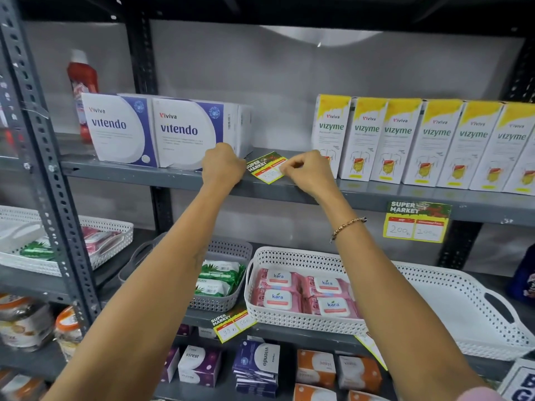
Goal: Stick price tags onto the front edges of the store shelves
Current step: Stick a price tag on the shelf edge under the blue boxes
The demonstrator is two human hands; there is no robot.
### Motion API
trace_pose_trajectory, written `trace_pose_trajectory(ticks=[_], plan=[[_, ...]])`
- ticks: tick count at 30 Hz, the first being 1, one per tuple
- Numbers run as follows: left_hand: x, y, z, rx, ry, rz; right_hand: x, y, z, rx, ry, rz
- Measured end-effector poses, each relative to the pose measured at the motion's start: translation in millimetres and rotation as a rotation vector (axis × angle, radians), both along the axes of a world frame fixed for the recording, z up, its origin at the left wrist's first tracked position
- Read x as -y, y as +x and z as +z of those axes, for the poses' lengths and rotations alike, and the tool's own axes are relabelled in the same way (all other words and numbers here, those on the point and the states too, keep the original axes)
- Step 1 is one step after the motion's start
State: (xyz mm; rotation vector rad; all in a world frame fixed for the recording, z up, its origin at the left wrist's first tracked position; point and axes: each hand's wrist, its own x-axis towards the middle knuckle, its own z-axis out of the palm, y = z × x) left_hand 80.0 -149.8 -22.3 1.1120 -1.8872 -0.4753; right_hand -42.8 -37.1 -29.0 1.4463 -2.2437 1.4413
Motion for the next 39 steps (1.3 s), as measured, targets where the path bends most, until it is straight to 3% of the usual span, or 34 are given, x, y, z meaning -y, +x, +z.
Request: trace_pose_trajectory(ticks=[5,14,20,25,30,35,39], plan=[[-5,19,15,0.029,-0.017,-0.083,-3,-9,17,0.008,-0.253,-0.064],[-4,49,21,0.027,-0.144,-0.145,-5,-6,26,0.279,-0.278,0.135],[0,67,19,0.066,-0.19,-0.229,2,10,22,0.237,-0.298,0.113],[6,84,21,0.061,-0.218,-0.273,4,27,16,0.159,-0.229,0.097],[19,105,18,0.077,-0.322,-0.32,5,44,16,0.237,-0.187,0.138],[42,130,7,0.214,-0.419,-0.454,7,63,5,0.171,-0.07,0.171],[58,144,-8,0.364,-0.45,-0.405,17,80,-10,0.036,0.044,0.142]])
